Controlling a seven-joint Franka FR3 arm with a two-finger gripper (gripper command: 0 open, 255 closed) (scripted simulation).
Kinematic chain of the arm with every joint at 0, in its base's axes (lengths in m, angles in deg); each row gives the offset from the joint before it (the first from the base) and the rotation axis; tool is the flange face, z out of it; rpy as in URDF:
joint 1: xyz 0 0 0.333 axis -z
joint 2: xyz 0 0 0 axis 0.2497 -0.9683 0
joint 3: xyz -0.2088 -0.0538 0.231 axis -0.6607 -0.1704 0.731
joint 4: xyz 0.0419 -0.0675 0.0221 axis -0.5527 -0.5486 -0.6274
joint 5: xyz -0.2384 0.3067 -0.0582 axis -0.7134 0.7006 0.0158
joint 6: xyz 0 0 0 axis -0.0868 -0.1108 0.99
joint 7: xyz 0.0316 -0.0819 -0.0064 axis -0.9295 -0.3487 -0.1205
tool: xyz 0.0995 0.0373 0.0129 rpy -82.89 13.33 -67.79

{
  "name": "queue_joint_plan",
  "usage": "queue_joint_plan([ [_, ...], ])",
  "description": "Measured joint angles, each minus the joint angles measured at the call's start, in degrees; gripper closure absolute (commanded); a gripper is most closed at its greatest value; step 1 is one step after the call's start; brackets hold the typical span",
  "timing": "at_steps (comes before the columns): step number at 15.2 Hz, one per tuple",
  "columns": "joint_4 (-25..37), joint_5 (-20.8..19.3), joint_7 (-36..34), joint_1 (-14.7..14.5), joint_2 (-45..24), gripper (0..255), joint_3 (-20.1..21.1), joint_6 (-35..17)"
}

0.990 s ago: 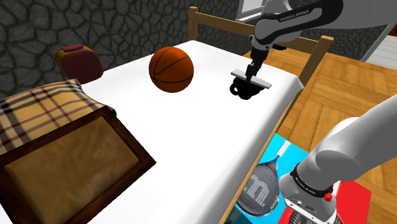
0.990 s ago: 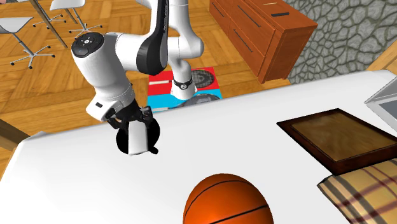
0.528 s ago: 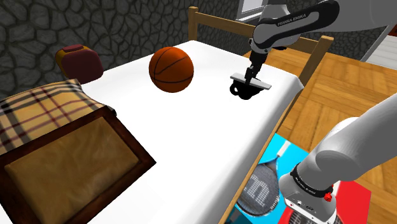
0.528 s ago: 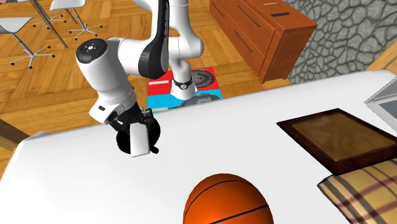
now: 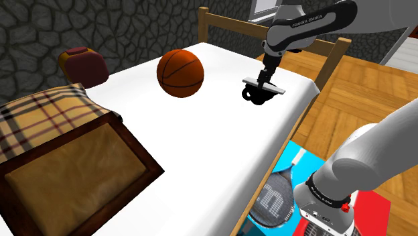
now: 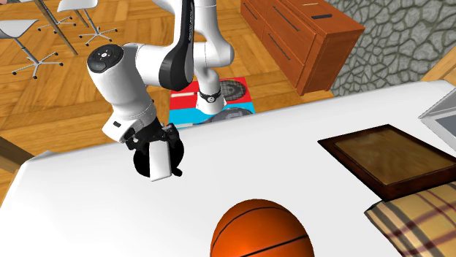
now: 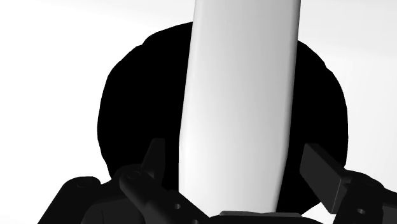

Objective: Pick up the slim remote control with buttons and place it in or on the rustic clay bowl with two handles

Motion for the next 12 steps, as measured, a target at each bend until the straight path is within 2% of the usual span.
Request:
queue_joint_plan([
  [2, 0.7, -0.1, 0.0, 0.0, 0.3, 0, 0.1, 0.9],
  [6, 4.7, -0.3, -0.3, 0.0, 2.1, 0, 0.4, 6.6],
  [12, 5.2, -0.4, -0.4, 0.0, 2.4, 0, 0.5, 7.5],
])
